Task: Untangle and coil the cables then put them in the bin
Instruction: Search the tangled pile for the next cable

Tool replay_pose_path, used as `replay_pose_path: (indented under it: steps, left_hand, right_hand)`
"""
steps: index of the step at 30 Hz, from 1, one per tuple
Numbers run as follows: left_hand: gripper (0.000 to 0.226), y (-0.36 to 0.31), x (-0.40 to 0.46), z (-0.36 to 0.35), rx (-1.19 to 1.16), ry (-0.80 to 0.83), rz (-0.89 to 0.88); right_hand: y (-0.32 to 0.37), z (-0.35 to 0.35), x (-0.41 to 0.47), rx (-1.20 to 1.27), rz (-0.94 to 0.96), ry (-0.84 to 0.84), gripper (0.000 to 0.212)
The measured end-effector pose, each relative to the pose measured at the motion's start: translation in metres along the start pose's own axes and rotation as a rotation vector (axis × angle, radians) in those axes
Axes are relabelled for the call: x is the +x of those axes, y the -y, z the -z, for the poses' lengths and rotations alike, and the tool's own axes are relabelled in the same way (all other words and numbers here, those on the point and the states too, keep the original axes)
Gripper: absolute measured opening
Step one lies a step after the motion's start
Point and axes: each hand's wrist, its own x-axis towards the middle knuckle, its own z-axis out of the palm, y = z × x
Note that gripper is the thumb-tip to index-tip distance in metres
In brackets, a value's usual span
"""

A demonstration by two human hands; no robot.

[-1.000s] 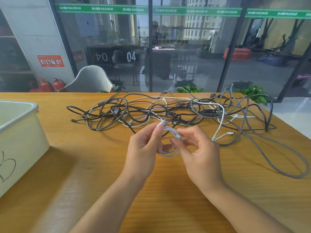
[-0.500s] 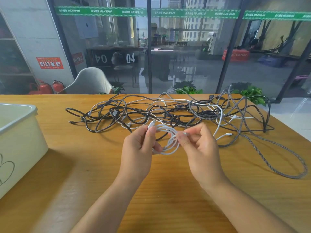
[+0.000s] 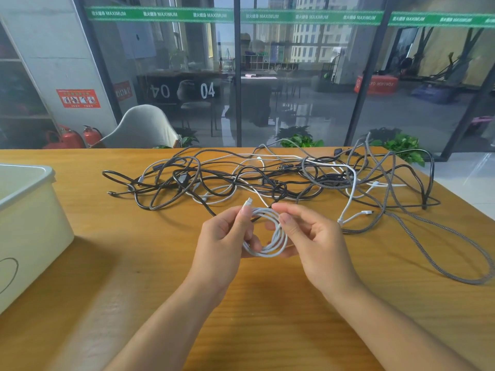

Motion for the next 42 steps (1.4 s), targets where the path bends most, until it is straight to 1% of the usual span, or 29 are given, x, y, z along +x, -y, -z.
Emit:
replay_pose_path:
  steps: [2, 5, 8, 10, 11, 13, 15, 17, 20, 24, 26, 27, 30, 34, 36, 38, 42]
  left_hand:
    - [0.048, 0.001, 0.001, 0.001, -0.011, 0.009, 0.027]
    - [0.039, 0.0, 0.002, 0.003, -0.031, 0.044, 0.056]
    - [0.034, 0.0, 0.005, 0.008, 0.017, 0.037, 0.047]
    - [0.031, 0.002, 0.007, 0.012, 0.132, -0.005, 0.005]
    - [0.029, 0.004, 0.008, 0.015, 0.225, -0.008, -0.031]
    - [0.028, 0.005, 0.008, 0.018, 0.445, 0.046, -0.101]
    - [0.027, 0.004, 0.006, 0.021, 0.611, 0.124, -0.123]
    - [0.026, 0.003, 0.007, 0.023, 0.668, 0.155, -0.124]
    - [0.025, 0.003, 0.008, 0.025, 0.691, 0.162, -0.132]
    - [0.027, 0.004, 0.005, 0.023, 0.691, 0.238, -0.118]
    - [0.035, 0.005, 0.003, 0.02, 0.679, 0.249, -0.123]
    - [0.033, 0.005, 0.003, 0.019, 0.666, 0.248, -0.131]
    - [0.022, 0.004, 0.004, 0.02, 0.602, 0.219, -0.151]
    - [0.026, 0.003, 0.006, 0.02, 0.528, 0.186, -0.162]
    - [0.025, 0.002, 0.007, 0.02, 0.455, 0.148, -0.159]
    - [0.023, 0.001, 0.008, 0.021, 0.361, 0.108, -0.132]
    - [0.021, -0.005, 0.007, 0.018, 0.189, 0.084, -0.036]
  right_hand:
    - [-0.001, 0.003, 0.002, 0.004, -0.014, -0.004, 0.02]
    - [-0.001, 0.008, 0.006, -0.002, -0.006, -0.03, 0.018]
    - [-0.001, 0.013, 0.009, -0.001, 0.013, -0.066, 0.017]
    - [0.0, 0.016, 0.01, 0.018, 0.029, -0.094, 0.017]
    - [0.0, 0.017, 0.01, 0.031, 0.037, -0.103, 0.017]
    - [0.003, 0.016, 0.01, 0.063, 0.053, -0.111, 0.016]
    - [0.005, 0.016, 0.01, 0.098, 0.06, -0.115, 0.015]
    - [0.006, 0.017, 0.009, 0.117, 0.074, -0.124, 0.015]
    - [0.007, 0.017, 0.008, 0.135, 0.094, -0.136, 0.015]
    - [0.009, 0.018, 0.01, 0.191, 0.085, -0.179, 0.013]
    - [0.01, 0.02, 0.012, 0.202, 0.072, -0.189, 0.013]
    - [0.009, 0.021, 0.013, 0.193, 0.062, -0.178, 0.013]
    - [0.004, 0.02, 0.013, 0.125, 0.031, -0.121, 0.013]
    - [-0.001, 0.02, 0.011, 0.022, 0.043, -0.078, 0.012]
    - [-0.002, 0.02, 0.01, -0.019, 0.057, -0.072, 0.012]
    - [-0.001, 0.019, 0.01, -0.047, 0.072, -0.073, 0.013]
    - [-0.001, 0.02, 0.008, -0.098, 0.098, -0.101, 0.013]
